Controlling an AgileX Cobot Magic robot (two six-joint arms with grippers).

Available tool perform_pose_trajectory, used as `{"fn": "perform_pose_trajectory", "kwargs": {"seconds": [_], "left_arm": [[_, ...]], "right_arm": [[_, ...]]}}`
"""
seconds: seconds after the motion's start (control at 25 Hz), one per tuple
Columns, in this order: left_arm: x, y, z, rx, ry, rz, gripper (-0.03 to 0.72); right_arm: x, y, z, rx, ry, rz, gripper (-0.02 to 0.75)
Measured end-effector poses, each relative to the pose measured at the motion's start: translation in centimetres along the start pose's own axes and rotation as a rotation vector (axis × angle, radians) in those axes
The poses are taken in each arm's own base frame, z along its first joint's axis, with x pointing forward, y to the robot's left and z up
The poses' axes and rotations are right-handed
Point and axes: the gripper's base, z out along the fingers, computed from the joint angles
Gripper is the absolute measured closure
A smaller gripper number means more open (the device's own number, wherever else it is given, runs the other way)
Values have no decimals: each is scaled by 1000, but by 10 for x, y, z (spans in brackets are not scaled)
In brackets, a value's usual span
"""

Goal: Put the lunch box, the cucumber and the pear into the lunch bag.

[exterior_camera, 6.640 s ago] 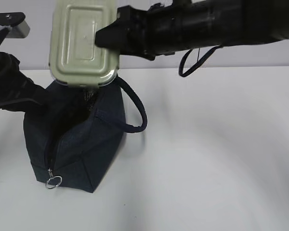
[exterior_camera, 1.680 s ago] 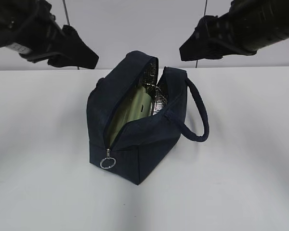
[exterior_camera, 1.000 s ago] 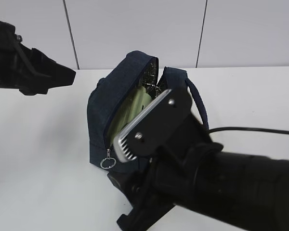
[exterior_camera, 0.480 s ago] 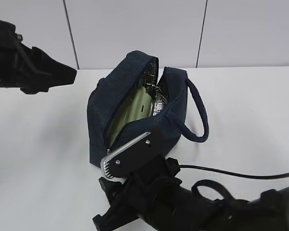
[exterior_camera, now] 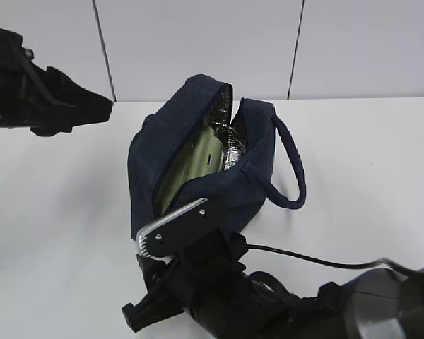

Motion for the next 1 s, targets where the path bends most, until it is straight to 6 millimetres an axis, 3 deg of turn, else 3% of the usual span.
{"fn": "perform_pose_trajectory", "kwargs": {"seconds": [0.56,1.0], "left_arm": [[0,0,0,1,-2,-4,360],[0,0,0,1,-3,-6,367]], "right_arm": [[1,-7,15,57,44,59,371],[0,-4,17,4,60,17,302]]}}
